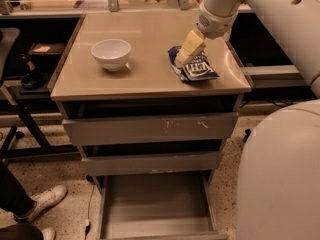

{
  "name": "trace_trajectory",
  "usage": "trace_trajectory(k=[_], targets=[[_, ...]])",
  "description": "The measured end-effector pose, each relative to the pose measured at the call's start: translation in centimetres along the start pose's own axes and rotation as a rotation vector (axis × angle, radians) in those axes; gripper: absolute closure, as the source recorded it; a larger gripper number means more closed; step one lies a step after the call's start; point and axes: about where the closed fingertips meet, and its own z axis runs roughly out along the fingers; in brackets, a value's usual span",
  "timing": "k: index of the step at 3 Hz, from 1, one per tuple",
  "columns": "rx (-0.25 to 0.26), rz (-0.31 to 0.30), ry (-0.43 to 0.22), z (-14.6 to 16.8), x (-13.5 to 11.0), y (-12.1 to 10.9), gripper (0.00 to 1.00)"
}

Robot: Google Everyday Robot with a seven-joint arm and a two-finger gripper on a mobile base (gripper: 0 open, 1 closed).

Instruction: Place blue chip bag into bottom drawer

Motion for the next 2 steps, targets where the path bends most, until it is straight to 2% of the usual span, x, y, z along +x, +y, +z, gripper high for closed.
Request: trace_trajectory(k=[1, 2], targets=[[-0.001, 0.005, 0.0, 0.3, -0.1, 0.0, 0.0], [-0.051, -0.013, 0.002, 2.8, -0.5, 0.8, 0.0]])
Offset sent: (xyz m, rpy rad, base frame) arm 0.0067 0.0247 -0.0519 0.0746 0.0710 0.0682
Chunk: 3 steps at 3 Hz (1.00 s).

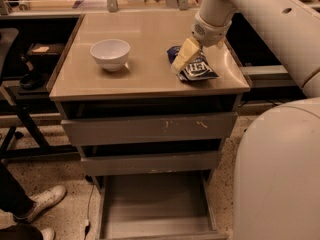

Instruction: Place blue chip bag into bottom drawer

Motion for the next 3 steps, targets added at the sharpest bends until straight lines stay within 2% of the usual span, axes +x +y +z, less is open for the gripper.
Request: trace_trajectory(k=[2, 3], targets=[[-0.075, -0.035, 0.07, 5.6, -1.5, 2.2, 0.0], [-0.076, -0.035, 0.072, 5.7, -1.5, 2.2, 0.18]])
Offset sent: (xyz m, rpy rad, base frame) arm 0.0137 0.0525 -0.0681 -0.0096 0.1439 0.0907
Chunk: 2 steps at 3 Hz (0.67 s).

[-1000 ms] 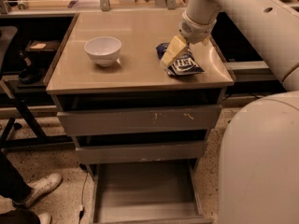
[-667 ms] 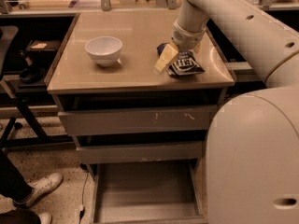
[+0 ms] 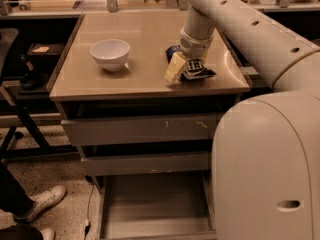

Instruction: Place blue chip bag into bottom drawer

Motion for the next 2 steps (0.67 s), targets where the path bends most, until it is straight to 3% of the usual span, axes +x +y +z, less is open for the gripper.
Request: trace_trajectory(k=[2], targets=[[0.0, 0.0, 0.0, 0.02, -0.01, 0.0, 0.64]])
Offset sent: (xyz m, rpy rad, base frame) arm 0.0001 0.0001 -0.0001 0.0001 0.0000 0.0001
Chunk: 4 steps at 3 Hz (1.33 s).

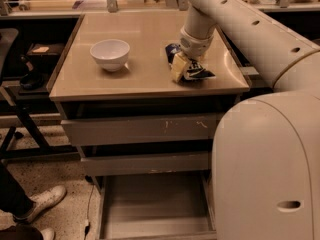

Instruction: Place blue chip bag into bottom drawer

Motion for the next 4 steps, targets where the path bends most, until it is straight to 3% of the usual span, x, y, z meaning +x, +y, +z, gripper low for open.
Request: trace_trajectory(k=[1, 2, 3, 4], targets=[[0.0, 0.0, 0.0, 0.0, 0.0, 0.0, 0.87], [0.0, 0.0, 0.0, -0.5, -0.1, 0.0, 1.0], [-0.003, -0.033, -0.043, -2.8, 2.2, 0.7, 1.0], [-0.022, -0.031, -0.031, -3.7, 6.9, 3.3, 1.0]])
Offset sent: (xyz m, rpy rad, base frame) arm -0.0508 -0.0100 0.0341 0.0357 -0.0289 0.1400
